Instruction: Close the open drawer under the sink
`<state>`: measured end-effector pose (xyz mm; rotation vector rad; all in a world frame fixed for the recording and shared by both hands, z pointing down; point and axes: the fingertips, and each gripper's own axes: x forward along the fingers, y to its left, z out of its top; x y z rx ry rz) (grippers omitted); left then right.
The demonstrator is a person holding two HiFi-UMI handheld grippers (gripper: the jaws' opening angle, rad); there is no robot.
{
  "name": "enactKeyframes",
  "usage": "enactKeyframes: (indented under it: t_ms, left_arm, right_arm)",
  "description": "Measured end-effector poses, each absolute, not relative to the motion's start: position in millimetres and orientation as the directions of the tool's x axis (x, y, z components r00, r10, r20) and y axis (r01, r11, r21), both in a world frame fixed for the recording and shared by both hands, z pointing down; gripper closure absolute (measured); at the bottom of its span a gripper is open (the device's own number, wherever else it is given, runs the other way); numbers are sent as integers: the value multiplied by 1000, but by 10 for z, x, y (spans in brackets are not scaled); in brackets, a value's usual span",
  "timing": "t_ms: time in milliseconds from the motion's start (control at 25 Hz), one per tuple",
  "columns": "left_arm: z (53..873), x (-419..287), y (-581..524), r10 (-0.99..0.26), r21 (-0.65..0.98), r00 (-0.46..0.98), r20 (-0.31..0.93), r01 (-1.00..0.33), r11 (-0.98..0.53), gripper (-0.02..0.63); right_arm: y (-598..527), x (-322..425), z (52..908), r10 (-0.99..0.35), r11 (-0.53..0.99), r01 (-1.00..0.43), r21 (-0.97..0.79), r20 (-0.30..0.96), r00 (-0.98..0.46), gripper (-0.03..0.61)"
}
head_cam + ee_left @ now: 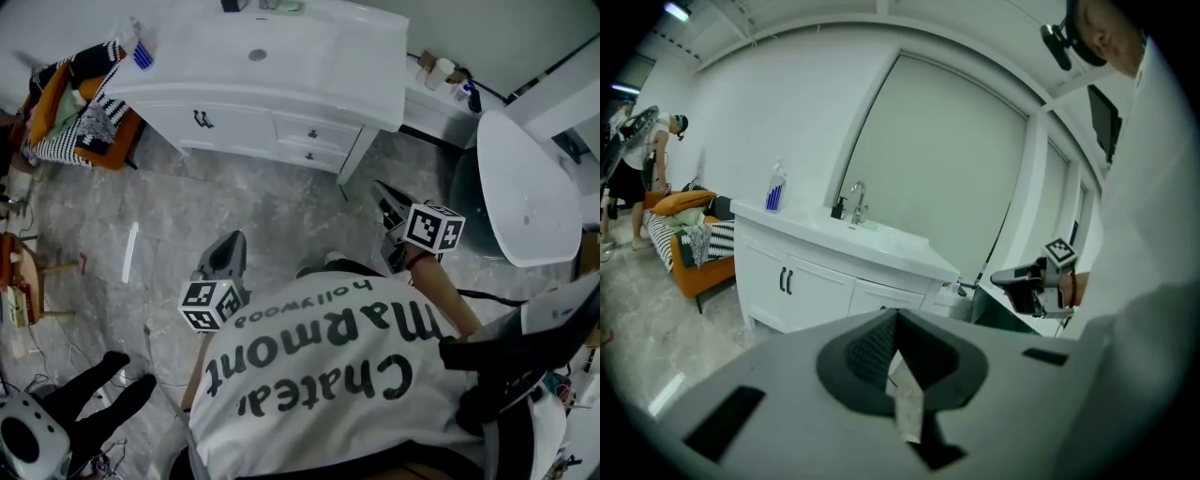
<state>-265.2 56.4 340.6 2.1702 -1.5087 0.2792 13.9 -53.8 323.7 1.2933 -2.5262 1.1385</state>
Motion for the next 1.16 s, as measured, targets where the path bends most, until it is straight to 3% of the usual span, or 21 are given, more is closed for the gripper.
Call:
enactKeyframes:
  t_ms: [1160]
  left_arm:
    - [3522,-2604,583,-812,320,380,442,-913,-253,607]
  right_arm:
    - [-530,108,3384,-635,383,-737,-558,420,-648,568]
